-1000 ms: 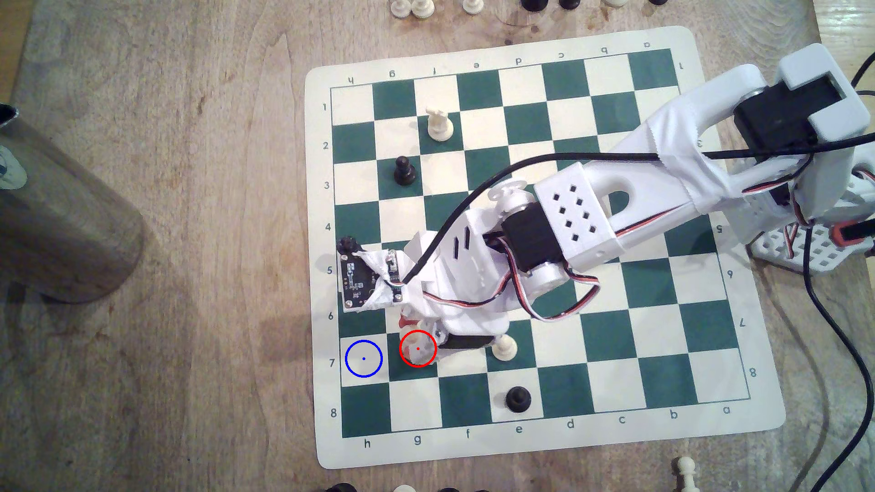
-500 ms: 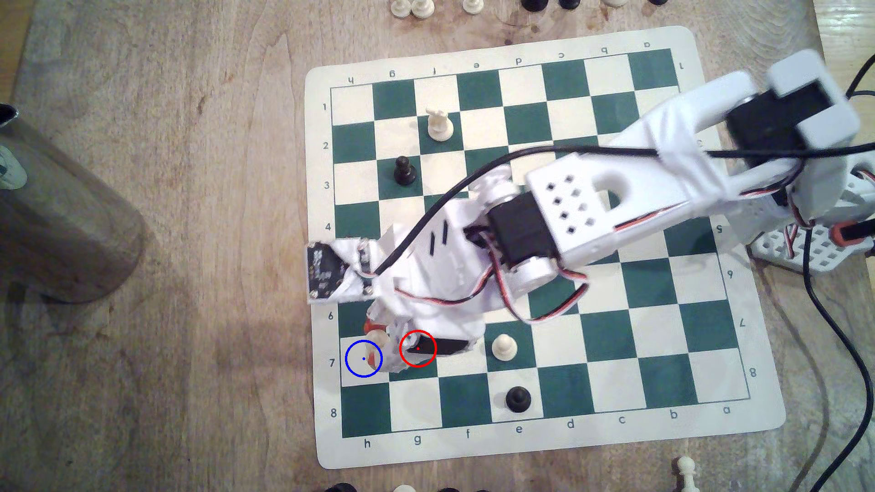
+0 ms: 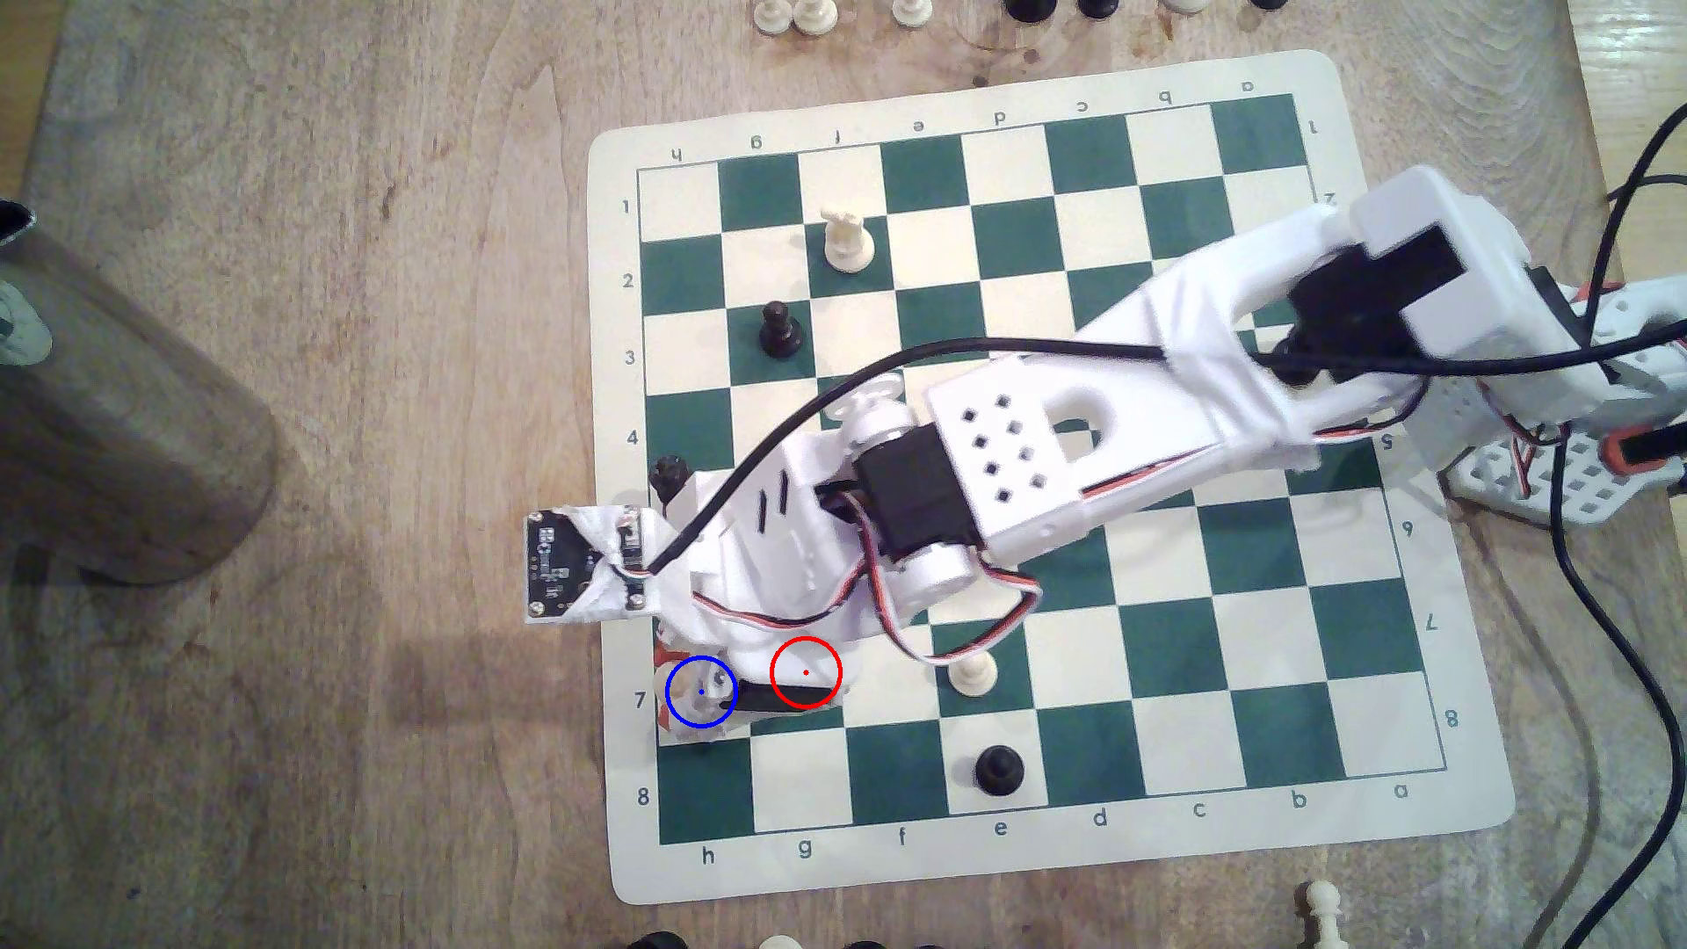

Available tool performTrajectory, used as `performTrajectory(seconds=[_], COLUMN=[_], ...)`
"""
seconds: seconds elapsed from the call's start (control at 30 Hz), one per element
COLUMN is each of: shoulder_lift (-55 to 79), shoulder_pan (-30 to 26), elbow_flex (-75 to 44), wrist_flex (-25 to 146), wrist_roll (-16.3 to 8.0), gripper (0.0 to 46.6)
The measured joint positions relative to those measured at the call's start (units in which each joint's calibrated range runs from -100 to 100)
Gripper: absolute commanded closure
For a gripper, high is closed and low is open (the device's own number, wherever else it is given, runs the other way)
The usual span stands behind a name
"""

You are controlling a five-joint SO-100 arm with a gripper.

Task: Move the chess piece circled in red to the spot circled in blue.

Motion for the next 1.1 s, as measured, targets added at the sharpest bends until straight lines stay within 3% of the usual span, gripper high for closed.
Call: performTrajectory(seconds=[0.4,0.57,0.73,0.87,1.1], shoulder_lift=[2.51,2.51,2.51,2.51,2.51], shoulder_pan=[0.96,0.96,0.96,0.96,0.96], elbow_flex=[-1.36,-1.36,-1.81,-1.81,-1.81], wrist_flex=[0.08,1.35,2.79,4.46,9.48], wrist_roll=[0.00,0.00,0.00,0.00,0.00], gripper=[46.2,31.1,21.4,15.8,14.9])
